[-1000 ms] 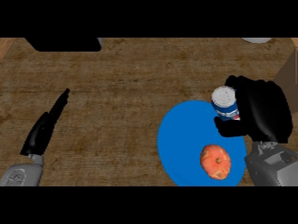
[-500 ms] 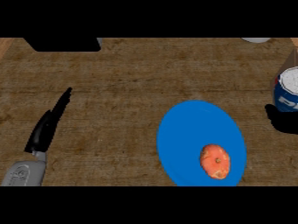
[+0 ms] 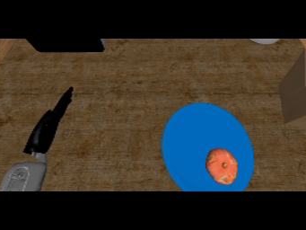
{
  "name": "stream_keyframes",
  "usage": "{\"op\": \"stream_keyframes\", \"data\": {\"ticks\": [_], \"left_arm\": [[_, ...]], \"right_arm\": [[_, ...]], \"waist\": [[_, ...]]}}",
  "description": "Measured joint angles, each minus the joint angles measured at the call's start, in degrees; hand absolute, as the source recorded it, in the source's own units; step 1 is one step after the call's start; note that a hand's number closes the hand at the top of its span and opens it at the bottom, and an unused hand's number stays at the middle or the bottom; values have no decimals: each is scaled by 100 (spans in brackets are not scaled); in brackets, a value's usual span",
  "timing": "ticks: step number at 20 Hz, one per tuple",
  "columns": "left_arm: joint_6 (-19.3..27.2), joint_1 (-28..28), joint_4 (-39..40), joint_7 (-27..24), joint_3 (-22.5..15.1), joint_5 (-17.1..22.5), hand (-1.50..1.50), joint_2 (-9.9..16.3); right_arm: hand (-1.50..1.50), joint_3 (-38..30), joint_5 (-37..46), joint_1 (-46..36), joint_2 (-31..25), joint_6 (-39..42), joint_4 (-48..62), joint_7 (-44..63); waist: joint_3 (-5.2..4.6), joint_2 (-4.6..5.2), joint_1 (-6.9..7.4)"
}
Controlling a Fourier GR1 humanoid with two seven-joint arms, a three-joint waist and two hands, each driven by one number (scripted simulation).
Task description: Pick the can from the plate and place it in the cardboard box
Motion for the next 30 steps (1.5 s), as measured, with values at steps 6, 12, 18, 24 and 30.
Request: {"op": "stream_keyframes", "data": {"ticks": [6, 12, 18, 24, 30], "left_arm": [[76, 118, -113, -51, -87, -82, 0, -97], [53, 27, -31, -46, -42, -67, 0, -67], [-15, 27, -120, 46, -34, -32, 0, -49], [36, 77, -132, 24, -80, -81, 0, -105], [34, 117, -198, 32, -58, -76, 0, -90]], "right_arm": [[150, -471, -125, 307, -538, -518, 1155, -614], [-150, -986, -670, 260, -595, -276, 2521, -868], [-150, -1168, -1202, 184, -467, -895, 3393, -1699], [-150, -1888, -2216, -283, -86, -1602, 3656, -2247], [-150, -2651, -3145, -555, -81, -1899, 4164, -2371]], "waist": [[1, 6, 23], [0, 16, 45], [4, 12, 58], [8, 5, 47], [5, 2, 35]]}}
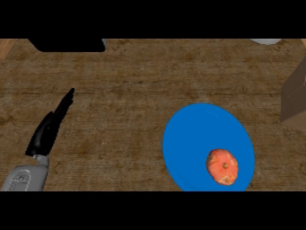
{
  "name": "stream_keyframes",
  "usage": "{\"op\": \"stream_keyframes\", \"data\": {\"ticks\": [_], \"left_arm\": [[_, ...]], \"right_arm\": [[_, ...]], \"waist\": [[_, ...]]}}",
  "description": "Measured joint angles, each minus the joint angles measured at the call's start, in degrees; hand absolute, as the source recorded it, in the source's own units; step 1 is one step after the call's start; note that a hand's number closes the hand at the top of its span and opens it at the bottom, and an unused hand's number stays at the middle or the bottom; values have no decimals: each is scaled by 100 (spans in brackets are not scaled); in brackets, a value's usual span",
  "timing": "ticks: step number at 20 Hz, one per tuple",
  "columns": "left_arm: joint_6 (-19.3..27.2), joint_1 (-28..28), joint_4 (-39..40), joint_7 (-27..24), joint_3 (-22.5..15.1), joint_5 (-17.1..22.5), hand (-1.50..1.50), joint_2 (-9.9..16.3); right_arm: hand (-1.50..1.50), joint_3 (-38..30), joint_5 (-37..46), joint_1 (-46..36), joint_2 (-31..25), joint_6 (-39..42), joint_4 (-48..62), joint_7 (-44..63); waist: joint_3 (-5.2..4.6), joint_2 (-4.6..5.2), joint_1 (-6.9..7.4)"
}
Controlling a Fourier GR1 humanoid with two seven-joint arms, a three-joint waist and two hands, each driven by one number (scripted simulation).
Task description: Pick the can from the plate and place it in the cardboard box
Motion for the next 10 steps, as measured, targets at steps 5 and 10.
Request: {"op": "stream_keyframes", "data": {"ticks": [5, 10], "left_arm": [[-23, 39, -17, -19, 0, 2, 0, 8], [-48, 109, -100, -23, 9, -3, 0, 39]], "right_arm": [[-150, -673, -710, -18, -323, -284, 664, -495], [-150, -1187, -1260, 141, -900, -518, 1563, -1353]], "waist": [[3, 9, -1], [6, 17, 13]]}}
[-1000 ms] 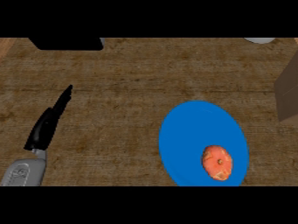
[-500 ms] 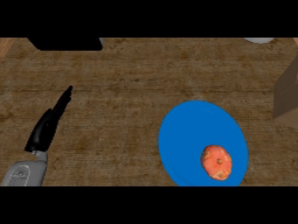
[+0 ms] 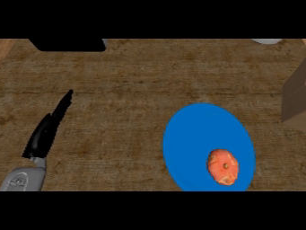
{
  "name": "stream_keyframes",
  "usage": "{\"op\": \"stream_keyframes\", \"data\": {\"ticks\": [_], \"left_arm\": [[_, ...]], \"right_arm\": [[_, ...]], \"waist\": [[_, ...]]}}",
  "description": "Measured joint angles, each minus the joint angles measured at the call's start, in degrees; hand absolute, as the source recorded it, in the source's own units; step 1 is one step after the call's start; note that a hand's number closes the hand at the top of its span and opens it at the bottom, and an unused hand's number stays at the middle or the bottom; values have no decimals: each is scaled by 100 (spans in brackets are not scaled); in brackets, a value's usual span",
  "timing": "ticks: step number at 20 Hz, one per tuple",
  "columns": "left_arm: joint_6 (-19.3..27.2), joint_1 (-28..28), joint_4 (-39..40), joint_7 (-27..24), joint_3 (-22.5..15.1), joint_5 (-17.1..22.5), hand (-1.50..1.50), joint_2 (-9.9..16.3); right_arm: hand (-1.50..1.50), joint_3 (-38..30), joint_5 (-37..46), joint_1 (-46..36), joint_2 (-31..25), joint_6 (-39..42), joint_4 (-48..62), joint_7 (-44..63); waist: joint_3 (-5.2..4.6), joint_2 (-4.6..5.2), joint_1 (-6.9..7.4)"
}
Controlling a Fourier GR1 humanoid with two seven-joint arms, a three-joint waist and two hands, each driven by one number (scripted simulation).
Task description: Pick the can from the plate and place it in the cardboard box
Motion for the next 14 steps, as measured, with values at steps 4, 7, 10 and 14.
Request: {"op": "stream_keyframes", "data": {"ticks": [4, 7, 10, 14], "left_arm": [[50, -65, 0, 94, -67, -38, 0, -115], [15, -138, 98, 36, -9, -14, 0, -62], [7, -98, 103, 9, -8, -19, 0, -58], [-67, -128, 133, -37, 89, 51, 0, 35]], "right_arm": [[-150, -235, -339, 189, -431, -135, 737, -690], [-150, -447, -590, 342, -841, -138, 1331, -1110], [-150, -561, -775, 490, -1251, -123, 1995, -1593], [-150, -671, -946, 828, -1661, 24, 2750, -2220]], "waist": [[0, 2, -3], [1, 8, -5], [5, 12, 9], [9, 18, 19]]}}
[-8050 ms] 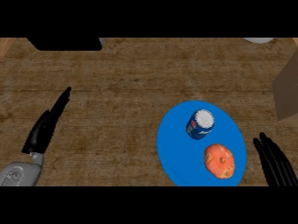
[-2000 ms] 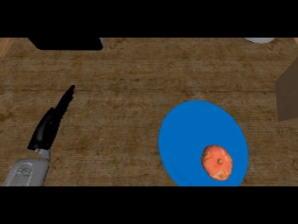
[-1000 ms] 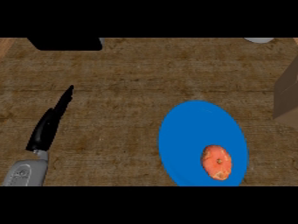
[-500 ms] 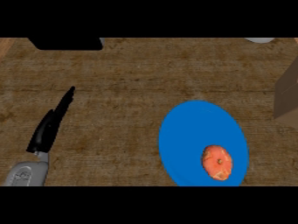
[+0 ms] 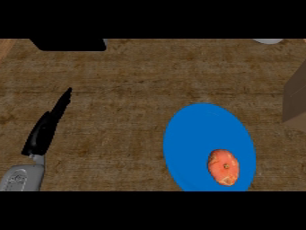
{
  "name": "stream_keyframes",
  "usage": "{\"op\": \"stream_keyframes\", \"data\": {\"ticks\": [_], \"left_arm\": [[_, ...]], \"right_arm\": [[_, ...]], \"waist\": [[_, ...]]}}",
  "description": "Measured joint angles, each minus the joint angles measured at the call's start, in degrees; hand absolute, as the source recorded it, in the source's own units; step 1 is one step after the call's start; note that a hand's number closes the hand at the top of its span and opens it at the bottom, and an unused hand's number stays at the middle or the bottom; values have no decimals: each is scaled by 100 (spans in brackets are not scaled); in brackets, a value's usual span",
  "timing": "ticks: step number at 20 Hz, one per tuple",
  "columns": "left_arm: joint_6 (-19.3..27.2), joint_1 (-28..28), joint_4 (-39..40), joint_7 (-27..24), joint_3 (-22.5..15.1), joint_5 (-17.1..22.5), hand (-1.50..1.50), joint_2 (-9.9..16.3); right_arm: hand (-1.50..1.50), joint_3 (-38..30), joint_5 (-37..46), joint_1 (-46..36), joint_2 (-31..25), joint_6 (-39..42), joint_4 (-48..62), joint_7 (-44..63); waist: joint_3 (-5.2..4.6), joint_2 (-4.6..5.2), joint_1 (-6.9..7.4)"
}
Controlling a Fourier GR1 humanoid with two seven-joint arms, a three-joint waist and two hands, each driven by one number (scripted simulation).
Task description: Pick the can from the plate and place it in the cardboard box
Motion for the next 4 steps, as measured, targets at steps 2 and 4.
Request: {"op": "stream_keyframes", "data": {"ticks": [2, 4], "left_arm": [[20, -55, 29, 20, -4, -17, 0, -18], [9, -46, 65, -37, -4, -18, 0, -13]], "right_arm": [[-150, 12, -48, 137, -175, 58, 286, -238], [-150, 55, -63, 237, -319, 99, 539, -438]], "waist": [[1, 0, 0], [4, 2, 8]]}}
